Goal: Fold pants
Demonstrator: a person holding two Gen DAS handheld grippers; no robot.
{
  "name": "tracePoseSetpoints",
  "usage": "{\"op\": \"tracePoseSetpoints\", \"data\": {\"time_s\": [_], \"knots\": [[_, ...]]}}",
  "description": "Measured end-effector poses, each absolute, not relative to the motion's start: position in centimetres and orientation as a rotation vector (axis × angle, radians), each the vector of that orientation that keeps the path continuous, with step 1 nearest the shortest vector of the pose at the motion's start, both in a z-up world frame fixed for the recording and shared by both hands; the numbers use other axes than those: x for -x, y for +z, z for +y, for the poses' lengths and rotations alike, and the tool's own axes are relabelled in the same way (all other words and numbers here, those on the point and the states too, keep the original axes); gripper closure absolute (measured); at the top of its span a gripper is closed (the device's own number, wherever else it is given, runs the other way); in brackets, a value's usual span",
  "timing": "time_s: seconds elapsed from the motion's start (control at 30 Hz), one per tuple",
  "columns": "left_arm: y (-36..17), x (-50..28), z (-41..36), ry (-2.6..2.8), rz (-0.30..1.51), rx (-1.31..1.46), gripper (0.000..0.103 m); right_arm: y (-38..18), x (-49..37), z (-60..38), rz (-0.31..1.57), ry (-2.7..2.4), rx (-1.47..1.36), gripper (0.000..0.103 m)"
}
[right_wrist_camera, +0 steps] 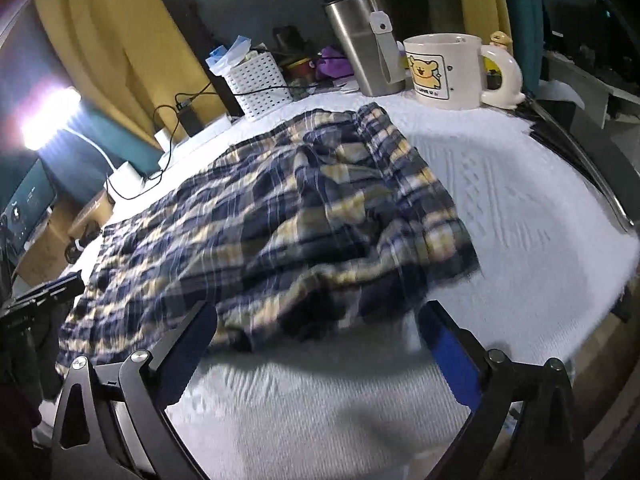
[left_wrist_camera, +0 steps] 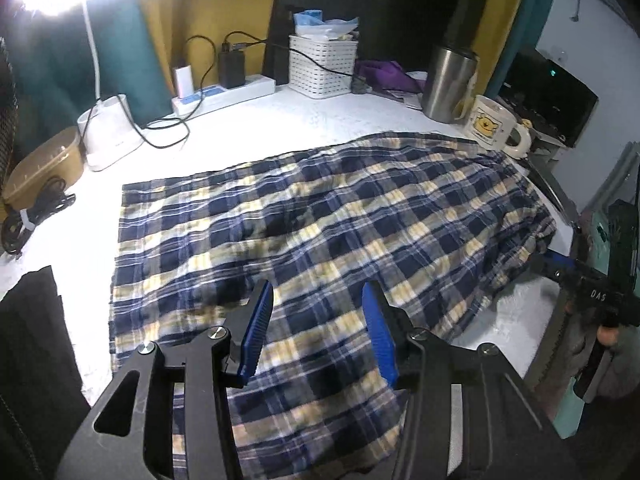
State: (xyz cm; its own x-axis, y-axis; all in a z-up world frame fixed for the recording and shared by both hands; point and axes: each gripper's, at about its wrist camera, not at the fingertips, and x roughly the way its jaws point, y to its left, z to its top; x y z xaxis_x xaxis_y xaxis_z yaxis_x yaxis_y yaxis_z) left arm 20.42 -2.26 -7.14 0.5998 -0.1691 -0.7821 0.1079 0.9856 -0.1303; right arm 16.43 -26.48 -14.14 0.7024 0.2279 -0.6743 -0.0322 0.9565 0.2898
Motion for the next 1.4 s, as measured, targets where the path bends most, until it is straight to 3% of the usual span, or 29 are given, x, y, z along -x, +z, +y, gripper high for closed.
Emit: {"op": "tracePoseSetpoints", "data": {"time_s": [0.87,0.9,0.97,1.0,1.17,1.27,1.4], "knots": [[-9.1,-22.2,5.6,0.006,0.947,0.128,0.057,-13.6,-26.7,-25.6,0.772,0.201,-0.416,0.002],[-9.2,-22.3,6.0,0.014,0.948,0.125,0.055,-13.6,-27.0,-25.7,0.769,0.198,-0.422,0.005],[-9.3,-22.3,6.5,0.028,0.947,0.126,0.037,-13.6,-27.6,-26.1,0.763,0.19,-0.433,0.024],[-9.3,-22.3,6.8,0.037,0.945,0.129,0.036,-13.7,-27.8,-26.4,0.77,0.193,-0.448,0.029],[-9.8,-22.5,7.6,0.057,0.955,0.128,0.036,-14.4,-28.1,-27.6,0.775,0.223,-0.499,0.073],[-10.3,-22.9,8.0,0.073,0.968,0.124,0.036,-14.1,-27.6,-27.7,0.761,0.229,-0.485,0.081],[-11.0,-23.5,8.3,0.089,0.985,0.109,0.036,-13.5,-27.0,-27.6,0.754,0.225,-0.454,0.082]]}}
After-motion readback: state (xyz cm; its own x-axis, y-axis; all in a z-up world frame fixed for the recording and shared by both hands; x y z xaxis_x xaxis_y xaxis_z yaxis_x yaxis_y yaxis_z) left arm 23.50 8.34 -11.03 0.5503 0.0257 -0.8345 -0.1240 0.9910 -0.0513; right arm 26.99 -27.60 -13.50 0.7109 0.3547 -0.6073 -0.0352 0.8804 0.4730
